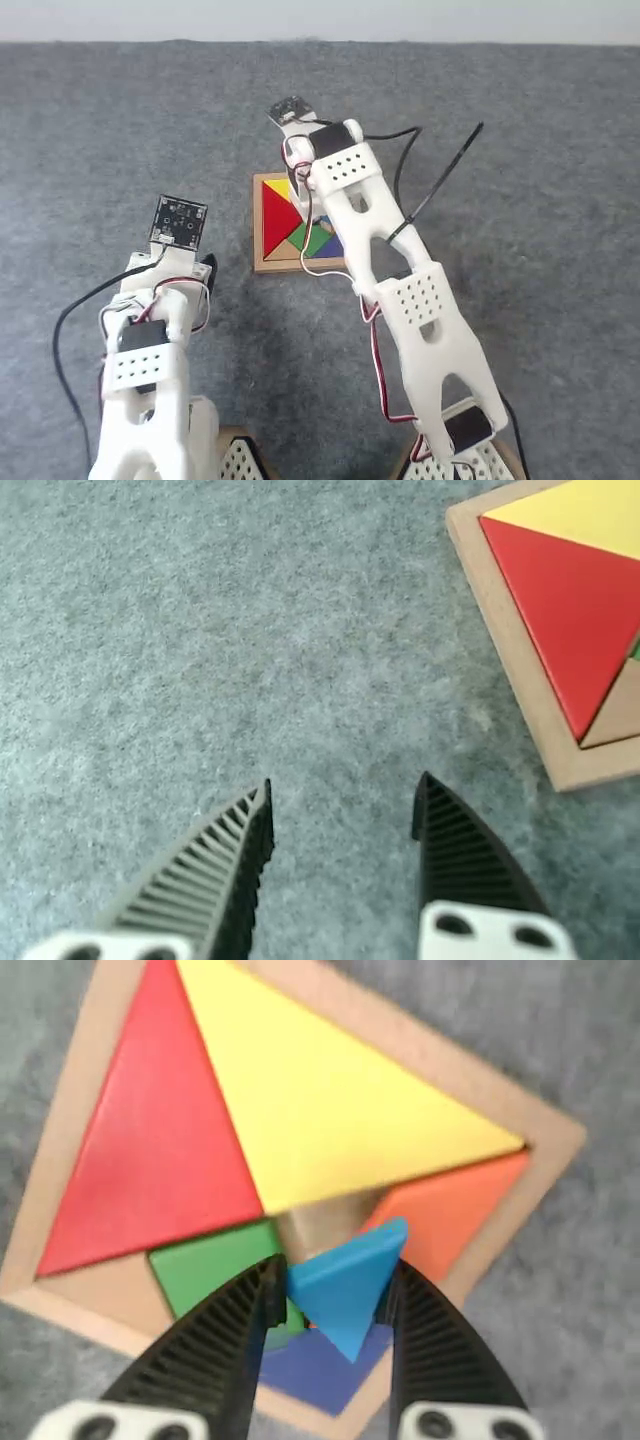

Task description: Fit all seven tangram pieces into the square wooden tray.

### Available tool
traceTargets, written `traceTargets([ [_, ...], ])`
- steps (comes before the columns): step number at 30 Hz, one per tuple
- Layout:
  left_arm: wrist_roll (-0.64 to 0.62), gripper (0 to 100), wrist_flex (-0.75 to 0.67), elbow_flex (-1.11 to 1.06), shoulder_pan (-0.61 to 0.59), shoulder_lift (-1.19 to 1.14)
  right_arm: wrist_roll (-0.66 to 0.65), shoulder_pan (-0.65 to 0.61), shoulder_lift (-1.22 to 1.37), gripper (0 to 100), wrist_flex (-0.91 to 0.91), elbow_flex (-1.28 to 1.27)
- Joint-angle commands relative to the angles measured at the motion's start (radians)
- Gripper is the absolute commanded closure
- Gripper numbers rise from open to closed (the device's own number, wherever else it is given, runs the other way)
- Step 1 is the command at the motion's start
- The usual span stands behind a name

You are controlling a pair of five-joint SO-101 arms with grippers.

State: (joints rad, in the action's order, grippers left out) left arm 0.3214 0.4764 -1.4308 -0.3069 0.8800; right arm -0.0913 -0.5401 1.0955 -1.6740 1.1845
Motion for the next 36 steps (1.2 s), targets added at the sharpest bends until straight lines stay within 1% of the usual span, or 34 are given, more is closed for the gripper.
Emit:
traceTargets([
  [1,0.011,79,0.002,0.002,0.006,0.037,0.011,-0.005,0.059,85.5,0.015,0.189],
  [4,0.011,79,0.002,0.002,0.008,0.037,0.046,-0.01,0.104,75.6,0.005,0.262],
  [6,0.011,79,0.002,0.002,0.008,0.037,0.051,-0.018,0.113,71.3,0.004,0.293],
  [13,0.011,79,0.002,0.002,0.008,0.037,0.051,-0.019,0.111,70.6,-0.119,0.397],
  [16,0.011,79,0.002,0.002,0.008,0.037,0.054,-0.007,0.113,71.1,-0.124,0.448],
  [18,0.011,79,0.002,0.002,0.008,0.037,0.077,-0.001,0.113,76.1,-0.124,0.442],
  [22,0.011,79,0.0,0.002,0.008,0.037,0.129,0.015,0.11,98.0,-0.125,0.451],
  [23,0.011,79,0.0,0.002,0.008,0.037,0.137,0.019,0.099,99.8,-0.127,0.453],
  [25,0.008,79,-0.002,0.002,0.008,0.037,0.14,0.039,0.067,95.6,-0.13,0.44],
  [27,0.006,79,-0.002,0.002,0.008,0.037,0.158,0.059,0.027,96.1,-0.131,0.433],
  [29,0.006,79,-0.003,0.002,0.009,0.037,0.169,0.071,-0.031,98.7,-0.133,0.39],
  [31,0.005,79,-0.026,-0.001,0.02,0.037,0.169,0.073,-0.117,99.1,-0.133,0.285],
  [36,0.005,79,-0.066,-0.021,0.026,0.037,0.169,0.065,-0.481,98.9,-0.127,-0.181],
])
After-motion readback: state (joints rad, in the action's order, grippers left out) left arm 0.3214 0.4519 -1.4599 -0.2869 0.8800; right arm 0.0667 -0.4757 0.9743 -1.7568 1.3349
